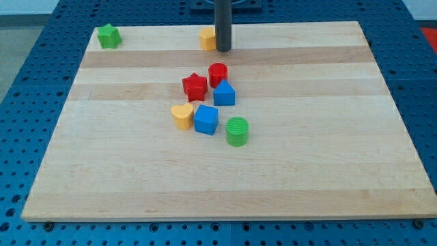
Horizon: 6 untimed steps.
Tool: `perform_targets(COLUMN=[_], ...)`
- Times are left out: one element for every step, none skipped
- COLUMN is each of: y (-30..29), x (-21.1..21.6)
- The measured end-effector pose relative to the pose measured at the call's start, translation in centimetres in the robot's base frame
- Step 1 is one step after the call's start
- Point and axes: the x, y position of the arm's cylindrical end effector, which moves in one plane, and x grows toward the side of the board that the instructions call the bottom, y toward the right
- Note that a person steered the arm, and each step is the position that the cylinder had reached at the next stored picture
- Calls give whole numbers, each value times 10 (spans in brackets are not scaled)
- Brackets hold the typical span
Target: Push the yellow hexagon to the top center of the board
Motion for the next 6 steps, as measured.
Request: perform_targets(y=[-26, -70, -78, -69, -49, -32], x=[19, 9, -10, -16, -21, -23])
